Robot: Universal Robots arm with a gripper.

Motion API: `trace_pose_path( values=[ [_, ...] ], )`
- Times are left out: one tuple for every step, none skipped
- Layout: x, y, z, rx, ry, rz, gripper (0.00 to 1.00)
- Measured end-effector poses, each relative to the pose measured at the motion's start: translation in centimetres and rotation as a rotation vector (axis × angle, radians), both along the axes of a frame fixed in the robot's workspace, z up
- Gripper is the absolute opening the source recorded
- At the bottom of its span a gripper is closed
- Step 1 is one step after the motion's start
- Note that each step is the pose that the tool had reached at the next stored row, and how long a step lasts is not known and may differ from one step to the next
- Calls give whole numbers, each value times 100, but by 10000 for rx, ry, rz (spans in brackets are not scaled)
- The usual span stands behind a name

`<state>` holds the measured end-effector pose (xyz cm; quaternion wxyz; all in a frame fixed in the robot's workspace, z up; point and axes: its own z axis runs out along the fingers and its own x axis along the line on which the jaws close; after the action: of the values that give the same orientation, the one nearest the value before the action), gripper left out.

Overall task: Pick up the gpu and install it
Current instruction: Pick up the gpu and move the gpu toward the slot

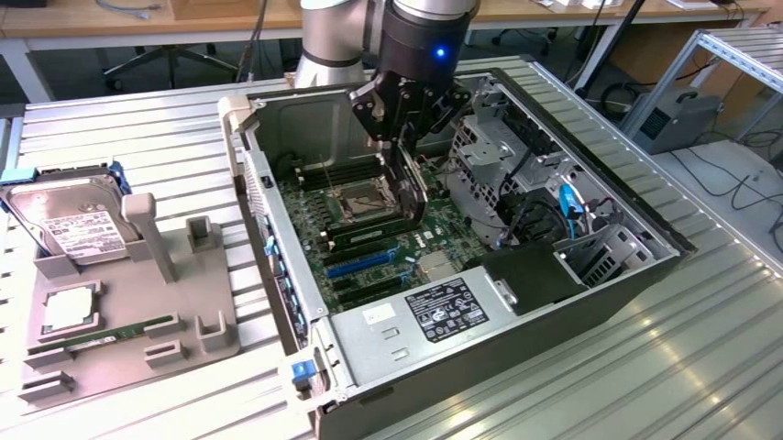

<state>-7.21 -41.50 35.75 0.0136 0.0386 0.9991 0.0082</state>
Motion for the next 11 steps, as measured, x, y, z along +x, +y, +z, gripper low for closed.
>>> trace_pose_path(
  values=[
    [10, 0, -1, 0, 0, 0, 27],
    [21, 0, -1, -1, 0, 1, 27],
    [31, 0, -2, 0, 0, 1, 27],
    [41, 0, -2, 0, 0, 1, 27],
    [51, 0, -2, -1, 0, 0, 27],
    [58, 0, -2, -1, 0, 0, 27],
    [65, 0, -2, -1, 0, 0, 27],
    [70, 0, -2, 0, 0, 0, 27],
    [74, 0, -2, -1, 0, 0, 27],
    [76, 0, -2, -1, 0, 0, 27],
    [76, 0, -2, -1, 0, -1, 27]
  ],
)
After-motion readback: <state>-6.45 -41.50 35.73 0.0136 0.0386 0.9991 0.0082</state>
